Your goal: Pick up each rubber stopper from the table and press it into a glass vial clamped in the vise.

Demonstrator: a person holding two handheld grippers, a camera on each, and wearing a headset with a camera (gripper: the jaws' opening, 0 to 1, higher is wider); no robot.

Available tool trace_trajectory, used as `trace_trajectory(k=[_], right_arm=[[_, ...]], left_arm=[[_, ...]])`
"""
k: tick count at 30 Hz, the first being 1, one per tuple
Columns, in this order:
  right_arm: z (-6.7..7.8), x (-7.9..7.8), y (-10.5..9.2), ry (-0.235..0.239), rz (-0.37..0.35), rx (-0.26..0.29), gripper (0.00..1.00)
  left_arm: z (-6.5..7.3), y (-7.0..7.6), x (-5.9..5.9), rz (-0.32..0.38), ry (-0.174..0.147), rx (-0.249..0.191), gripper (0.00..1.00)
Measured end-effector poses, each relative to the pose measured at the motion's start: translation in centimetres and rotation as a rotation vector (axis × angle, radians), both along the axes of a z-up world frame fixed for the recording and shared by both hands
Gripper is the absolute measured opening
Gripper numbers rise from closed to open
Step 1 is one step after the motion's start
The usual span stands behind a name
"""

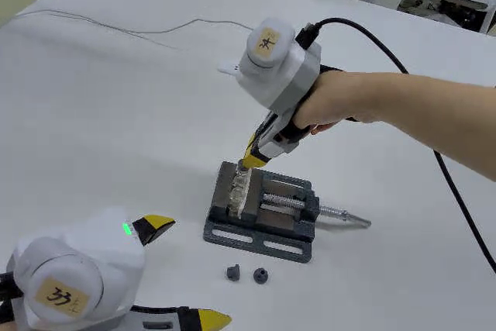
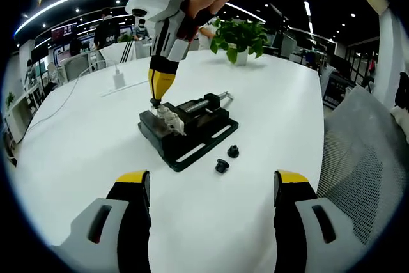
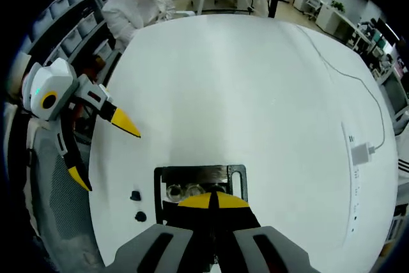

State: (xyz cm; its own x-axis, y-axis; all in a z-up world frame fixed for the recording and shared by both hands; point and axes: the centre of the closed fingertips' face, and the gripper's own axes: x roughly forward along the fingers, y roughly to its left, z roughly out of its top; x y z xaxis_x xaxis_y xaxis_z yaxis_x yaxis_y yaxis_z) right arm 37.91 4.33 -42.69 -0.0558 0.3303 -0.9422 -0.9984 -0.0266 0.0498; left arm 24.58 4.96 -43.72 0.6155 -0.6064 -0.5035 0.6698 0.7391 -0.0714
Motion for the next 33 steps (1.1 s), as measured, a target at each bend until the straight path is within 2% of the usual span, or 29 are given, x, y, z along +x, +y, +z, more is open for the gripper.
trace_trajectory(k=[3,13,18,19,20,23,24,25,27,30,33], right_arm=[[-0.1,0.5,0.2,-0.003,0.004,0.016,0.00],[0.0,0.1,0.2,-0.018,-0.001,0.034,0.00],[0.2,-0.2,0.0,-0.019,-0.024,0.076,0.00],[0.2,-0.5,0.0,0.000,-0.036,0.088,0.03],[0.3,-1.1,0.3,0.053,-0.060,0.119,0.09],[0.6,-0.8,0.2,-0.002,-0.029,0.165,0.18],[0.6,-1.0,-0.2,-0.003,-0.040,0.163,0.23],[0.7,-1.2,-0.3,-0.004,-0.066,0.187,0.28],[0.8,-1.9,-0.5,0.002,-0.071,0.227,0.35],[0.6,-2.8,-1.3,0.010,-0.085,0.245,0.36],[0.7,-3.6,-1.8,0.005,-0.096,0.285,0.43]], left_arm=[[0.1,-0.1,-0.1,-0.005,0.000,0.002,0.77],[0.2,0.0,-0.6,-0.002,0.002,0.002,0.77],[0.3,0.3,-0.8,0.005,0.001,0.005,0.77],[0.3,0.4,-0.9,0.007,0.000,0.005,0.77],[0.3,0.5,-0.9,0.010,0.001,0.005,0.77],[0.3,0.6,-0.9,0.011,0.001,0.008,0.77],[0.3,0.7,-0.9,0.012,0.001,0.008,0.77],[0.3,0.8,-1.0,0.015,0.000,0.008,0.77],[0.3,0.8,-0.9,0.018,-0.001,0.006,0.77],[0.4,1.0,-0.9,0.023,-0.003,0.004,0.77],[0.6,1.2,-0.9,0.030,-0.004,-0.001,0.77]])
